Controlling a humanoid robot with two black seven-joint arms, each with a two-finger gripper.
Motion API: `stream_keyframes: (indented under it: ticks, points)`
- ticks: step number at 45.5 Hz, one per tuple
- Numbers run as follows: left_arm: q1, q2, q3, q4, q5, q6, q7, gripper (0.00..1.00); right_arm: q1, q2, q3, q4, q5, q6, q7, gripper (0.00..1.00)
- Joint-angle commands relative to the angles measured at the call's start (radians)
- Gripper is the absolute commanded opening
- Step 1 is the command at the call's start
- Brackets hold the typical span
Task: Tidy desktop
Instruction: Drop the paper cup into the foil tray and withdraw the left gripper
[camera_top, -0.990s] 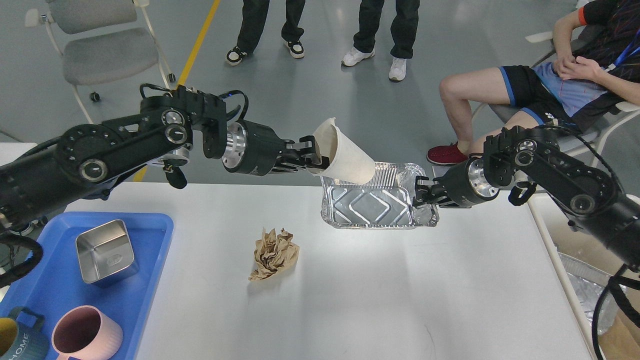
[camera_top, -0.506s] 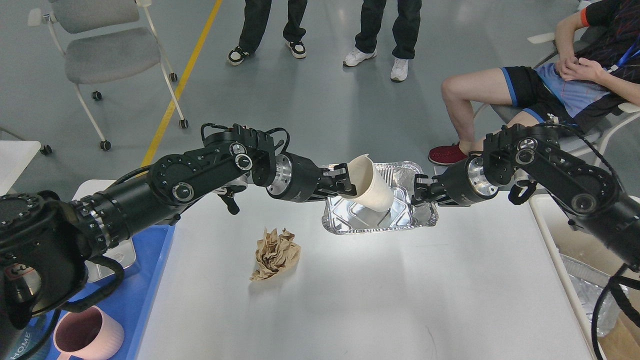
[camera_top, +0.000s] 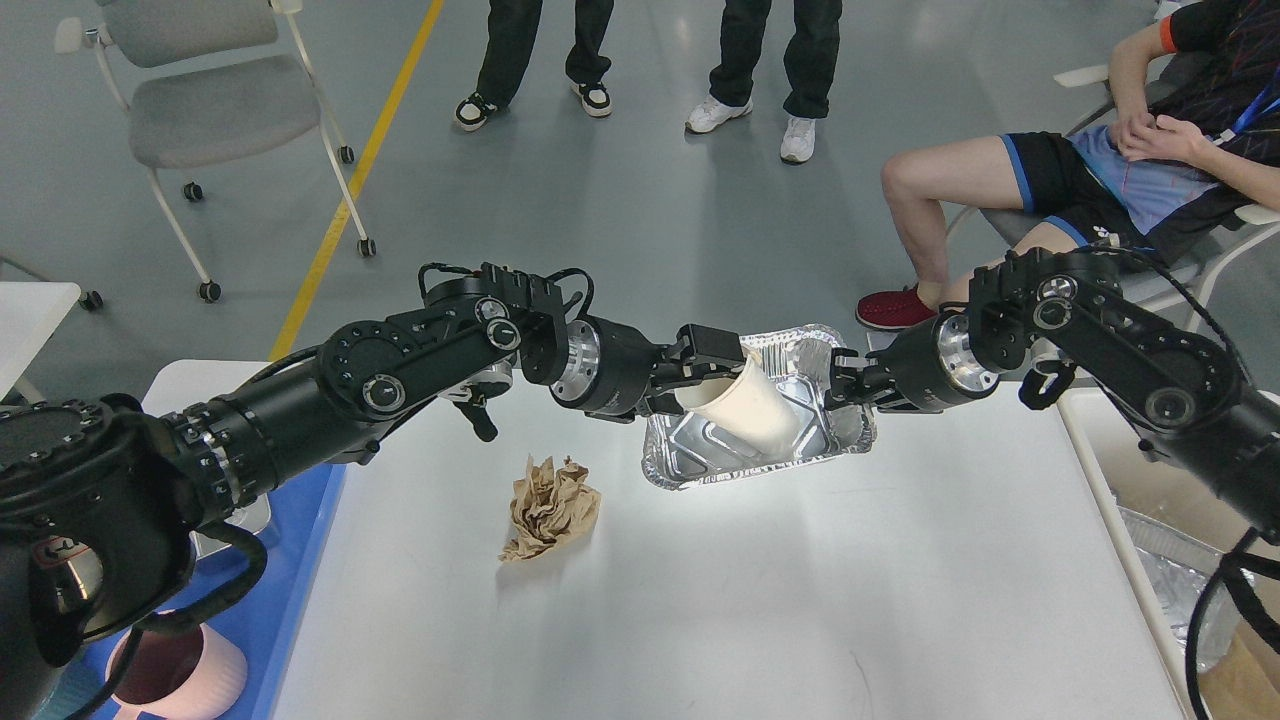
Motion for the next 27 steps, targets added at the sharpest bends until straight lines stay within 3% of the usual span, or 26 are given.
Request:
stream_keyframes:
  ticks: [1, 13, 27]
  points:
    - [-0.009, 0.018, 0.001, -0.005, 0.000, 0.000, 0.000, 0.97, -0.001, 0.000, 0.000, 0.000, 0.000, 0.000, -0.001, 0.00]
    - [-0.062, 0.109, 0.003, -0.074, 0.000, -0.005, 0.000, 0.97, -0.002, 0.002, 0.000, 0.000, 0.000, -0.002, 0.001, 0.00]
    - [-0.098, 0.409, 0.000, -0.426, -0.001, -0.012, 0.001, 0.97, -0.002, 0.003, 0.000, 0.000, 0.000, -0.002, 0.001, 0.00]
